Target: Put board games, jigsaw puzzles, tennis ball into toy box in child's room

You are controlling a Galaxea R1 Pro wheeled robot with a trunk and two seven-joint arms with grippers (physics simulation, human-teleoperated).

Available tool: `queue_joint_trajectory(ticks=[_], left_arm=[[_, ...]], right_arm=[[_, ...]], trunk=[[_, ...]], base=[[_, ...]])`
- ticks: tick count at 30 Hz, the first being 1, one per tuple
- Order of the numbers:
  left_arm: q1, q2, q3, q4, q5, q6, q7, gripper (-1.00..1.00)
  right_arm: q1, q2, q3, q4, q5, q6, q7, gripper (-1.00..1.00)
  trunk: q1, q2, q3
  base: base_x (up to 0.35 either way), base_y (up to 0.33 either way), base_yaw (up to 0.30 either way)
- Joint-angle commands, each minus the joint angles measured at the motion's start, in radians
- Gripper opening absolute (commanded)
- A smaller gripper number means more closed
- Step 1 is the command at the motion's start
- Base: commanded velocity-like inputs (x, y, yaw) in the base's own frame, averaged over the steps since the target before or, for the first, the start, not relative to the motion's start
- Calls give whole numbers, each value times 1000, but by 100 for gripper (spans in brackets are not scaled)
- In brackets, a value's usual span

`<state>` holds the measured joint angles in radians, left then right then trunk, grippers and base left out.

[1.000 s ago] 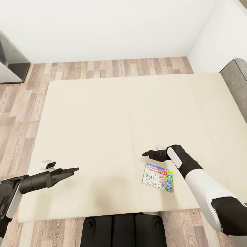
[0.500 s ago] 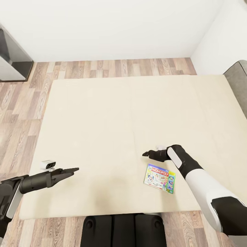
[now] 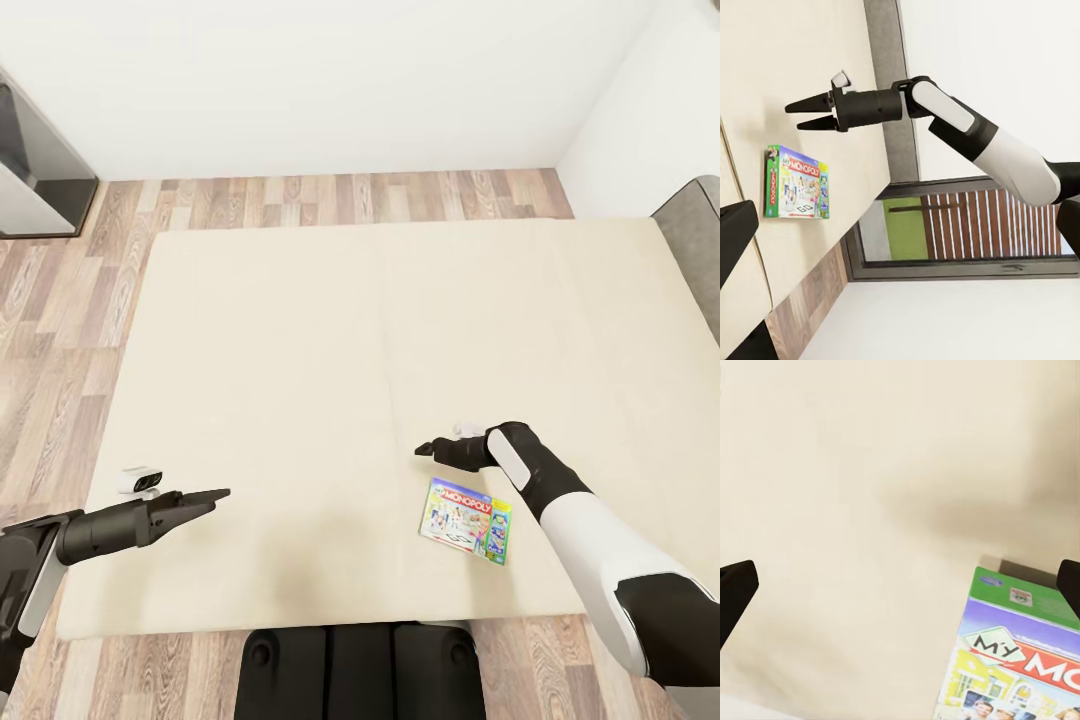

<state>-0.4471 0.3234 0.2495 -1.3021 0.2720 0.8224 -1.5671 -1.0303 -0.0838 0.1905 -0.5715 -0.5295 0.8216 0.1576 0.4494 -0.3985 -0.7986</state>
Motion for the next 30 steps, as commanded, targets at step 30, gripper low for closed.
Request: queue_joint_trajectory(ticks=[30], left_arm=[[0, 0, -1, 0, 0, 11, -4, 100]], right_arm=[[-7, -7, 3, 0, 8, -24, 7, 100]], trunk=[[1, -2, -4]], base=[[0, 0, 0]])
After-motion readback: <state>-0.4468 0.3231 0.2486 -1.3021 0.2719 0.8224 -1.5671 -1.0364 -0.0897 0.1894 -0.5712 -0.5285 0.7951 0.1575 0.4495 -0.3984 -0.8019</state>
